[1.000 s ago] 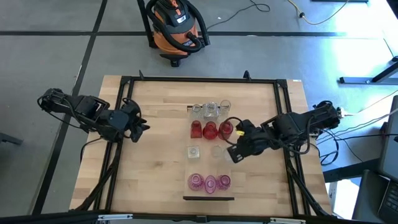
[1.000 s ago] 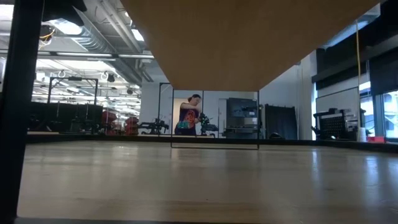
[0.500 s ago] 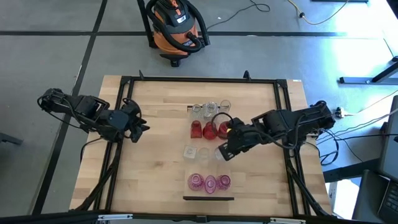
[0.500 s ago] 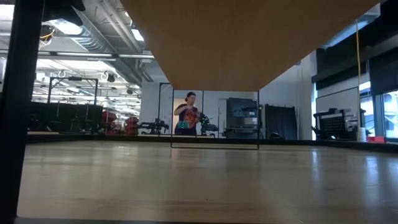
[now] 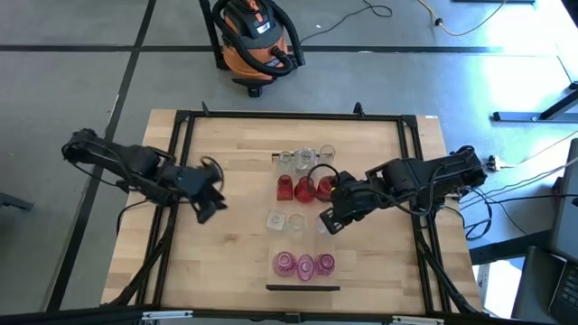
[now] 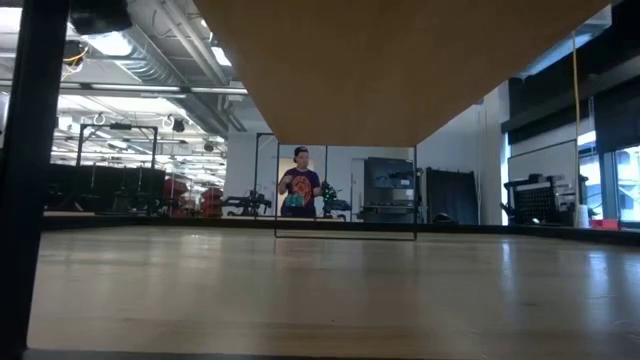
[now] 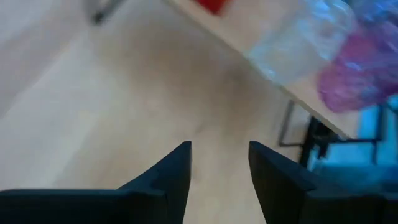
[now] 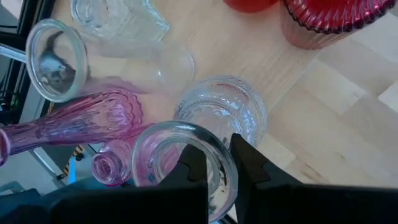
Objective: Sort vases onto shelf
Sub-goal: Put the transparent vase on the shelf aligned with the transparent vases on the bottom
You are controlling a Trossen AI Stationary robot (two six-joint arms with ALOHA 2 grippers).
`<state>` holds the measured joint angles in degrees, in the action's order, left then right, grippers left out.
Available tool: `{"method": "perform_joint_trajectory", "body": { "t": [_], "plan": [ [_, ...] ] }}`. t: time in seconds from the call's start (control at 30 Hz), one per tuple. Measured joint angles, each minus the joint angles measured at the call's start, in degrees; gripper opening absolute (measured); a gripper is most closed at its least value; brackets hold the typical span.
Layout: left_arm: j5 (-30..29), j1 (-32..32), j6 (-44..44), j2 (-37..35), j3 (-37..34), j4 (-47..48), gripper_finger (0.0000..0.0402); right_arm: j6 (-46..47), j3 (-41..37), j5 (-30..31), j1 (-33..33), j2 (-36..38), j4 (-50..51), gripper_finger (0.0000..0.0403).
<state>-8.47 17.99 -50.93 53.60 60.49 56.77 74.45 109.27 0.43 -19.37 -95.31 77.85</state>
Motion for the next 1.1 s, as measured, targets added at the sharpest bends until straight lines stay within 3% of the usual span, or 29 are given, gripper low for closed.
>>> {"method": "perform_joint_trajectory", "body": {
  "t": [0.17, 0.47, 1.1],
  "plan": [
    [4.5, -0.87, 6.98, 7.86, 0.07, -12.77, 0.0128, -1.33, -0.02, -0.21, 0.71, -0.33, 0.0, 0.0013],
    [9.81, -1.87, 8.63, 18.55, 0.0, -19.24, 0.0094, -1.47, -0.02, 0.23, 0.65, -0.33, 0.01, 0.0013],
    [15.68, -4.49, 11.21, 24.66, 0.0, -33.23, 0.0051, -3.87, -0.09, -0.63, 0.77, -1.4, -1.88, 0.0012]
  ]
}}
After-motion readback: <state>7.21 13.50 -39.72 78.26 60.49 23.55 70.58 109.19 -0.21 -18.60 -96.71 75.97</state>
